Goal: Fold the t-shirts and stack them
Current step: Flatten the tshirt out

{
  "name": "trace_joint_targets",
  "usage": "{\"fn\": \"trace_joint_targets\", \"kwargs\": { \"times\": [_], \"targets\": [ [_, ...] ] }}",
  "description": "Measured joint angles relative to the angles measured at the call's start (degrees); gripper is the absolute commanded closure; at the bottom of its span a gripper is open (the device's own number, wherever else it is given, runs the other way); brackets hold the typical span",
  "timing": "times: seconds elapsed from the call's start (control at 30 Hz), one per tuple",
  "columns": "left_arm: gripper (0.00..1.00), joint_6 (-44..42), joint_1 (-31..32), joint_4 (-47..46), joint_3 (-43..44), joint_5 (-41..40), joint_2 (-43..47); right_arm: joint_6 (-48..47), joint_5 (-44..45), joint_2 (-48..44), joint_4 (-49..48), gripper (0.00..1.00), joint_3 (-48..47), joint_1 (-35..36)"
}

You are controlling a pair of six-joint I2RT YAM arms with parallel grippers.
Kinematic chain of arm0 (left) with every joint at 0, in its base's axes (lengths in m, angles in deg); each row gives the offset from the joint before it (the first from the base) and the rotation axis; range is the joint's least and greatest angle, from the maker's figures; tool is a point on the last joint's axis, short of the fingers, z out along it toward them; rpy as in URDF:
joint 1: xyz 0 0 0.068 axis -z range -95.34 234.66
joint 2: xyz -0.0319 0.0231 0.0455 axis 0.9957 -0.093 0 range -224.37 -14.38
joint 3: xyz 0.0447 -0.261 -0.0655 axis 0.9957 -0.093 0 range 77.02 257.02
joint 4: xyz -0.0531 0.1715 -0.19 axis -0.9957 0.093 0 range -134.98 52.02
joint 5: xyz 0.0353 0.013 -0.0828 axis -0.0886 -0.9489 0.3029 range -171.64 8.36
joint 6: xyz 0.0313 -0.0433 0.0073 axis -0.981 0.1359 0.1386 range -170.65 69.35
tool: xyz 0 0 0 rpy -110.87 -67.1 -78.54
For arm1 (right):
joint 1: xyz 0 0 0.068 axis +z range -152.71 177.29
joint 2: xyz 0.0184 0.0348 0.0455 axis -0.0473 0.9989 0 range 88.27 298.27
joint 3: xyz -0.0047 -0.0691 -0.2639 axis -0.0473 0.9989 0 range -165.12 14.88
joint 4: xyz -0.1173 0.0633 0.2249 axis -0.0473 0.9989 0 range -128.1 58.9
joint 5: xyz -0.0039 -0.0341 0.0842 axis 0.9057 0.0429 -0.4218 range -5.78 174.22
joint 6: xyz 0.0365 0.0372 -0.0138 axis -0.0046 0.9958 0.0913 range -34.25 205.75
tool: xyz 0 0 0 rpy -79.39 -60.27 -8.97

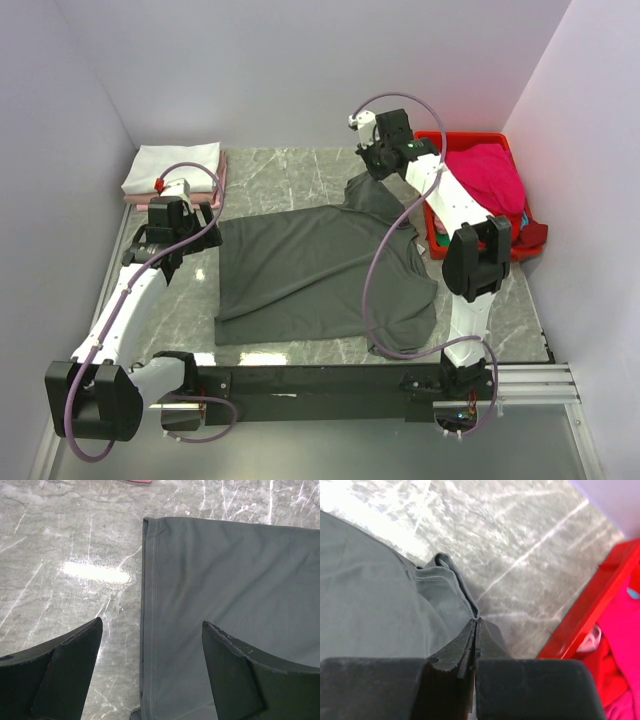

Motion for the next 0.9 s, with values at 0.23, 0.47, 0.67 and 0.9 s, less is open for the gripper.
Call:
{"fn": "trace_joint_targets", "kwargs": {
  "times": [0.23, 0.47, 0.67, 0.9],
  "targets": [
    [0.14, 0.0, 0.0, 0.0, 0.0, 0.0, -0.1, -3.0, -2.7, 1.5, -0.5, 1.00, -0.7, -0.8],
    [0.15, 0.0, 0.0, 0.0, 0.0, 0.0, -0.2, -4.2, -4.7, 1.7, -1.4, 1.00, -0.7, -1.9],
    [0.20, 0.0, -0.2, -0.3, 0.0, 0.0, -1.0, -4.3, -6.8, 2.0, -1.9, 1.00, -1.5, -3.1],
    [0.48, 1.6, -4.4, -1.6, 4.2, 3.3, -9.6, -3.2, -10.3, 2.0, -3.4, 1.00, -1.4, -4.9]
  ]
}}
